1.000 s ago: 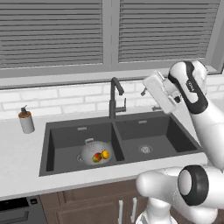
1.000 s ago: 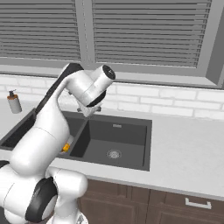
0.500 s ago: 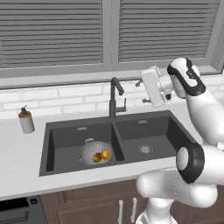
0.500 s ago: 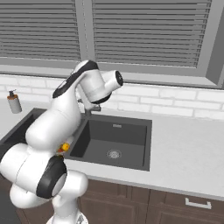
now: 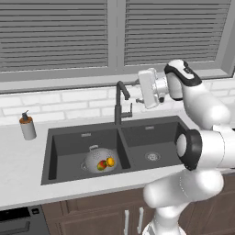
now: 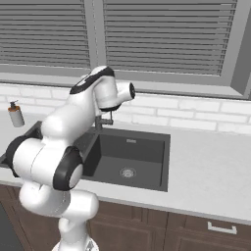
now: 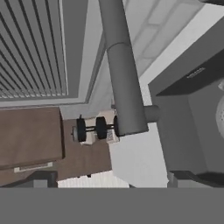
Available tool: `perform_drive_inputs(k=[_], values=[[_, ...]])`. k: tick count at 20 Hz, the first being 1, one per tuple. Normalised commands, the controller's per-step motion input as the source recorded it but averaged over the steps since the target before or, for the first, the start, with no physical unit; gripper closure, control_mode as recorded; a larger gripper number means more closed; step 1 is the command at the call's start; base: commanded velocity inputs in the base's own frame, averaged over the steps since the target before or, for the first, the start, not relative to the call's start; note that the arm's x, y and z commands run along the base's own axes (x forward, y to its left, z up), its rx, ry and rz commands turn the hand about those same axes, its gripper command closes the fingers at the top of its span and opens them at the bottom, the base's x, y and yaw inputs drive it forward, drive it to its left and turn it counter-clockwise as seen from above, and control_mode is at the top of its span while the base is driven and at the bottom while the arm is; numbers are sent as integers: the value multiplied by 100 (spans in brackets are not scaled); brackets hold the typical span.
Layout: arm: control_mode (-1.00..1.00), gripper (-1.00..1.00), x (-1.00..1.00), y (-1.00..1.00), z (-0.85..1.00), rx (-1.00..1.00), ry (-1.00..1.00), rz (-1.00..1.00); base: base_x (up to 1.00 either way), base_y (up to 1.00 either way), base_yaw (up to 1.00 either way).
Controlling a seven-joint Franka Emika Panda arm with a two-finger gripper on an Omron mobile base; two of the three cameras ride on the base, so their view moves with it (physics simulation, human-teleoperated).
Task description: Put the colander in the sink, put the mango, tangerine in the colander, and turn on the sink faucet and pour water over the colander.
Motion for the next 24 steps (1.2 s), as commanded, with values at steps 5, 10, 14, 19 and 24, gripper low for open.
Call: perform_drive_inputs(k=[5, 10, 14, 19, 24], values=[[-100, -100, 34, 1, -9, 1, -10, 7, 0, 0, 0], [-100, -100, 16, 10, -13, 0, -11, 10, 0, 0, 0], [-100, -100, 22, 28, -14, 0, -9, 10, 0, 0, 0], [-100, -100, 39, 18, -15, 0, -8, 6, 0, 0, 0], [-100, -100, 28, 14, -17, 0, -5, 4, 0, 0, 0]])
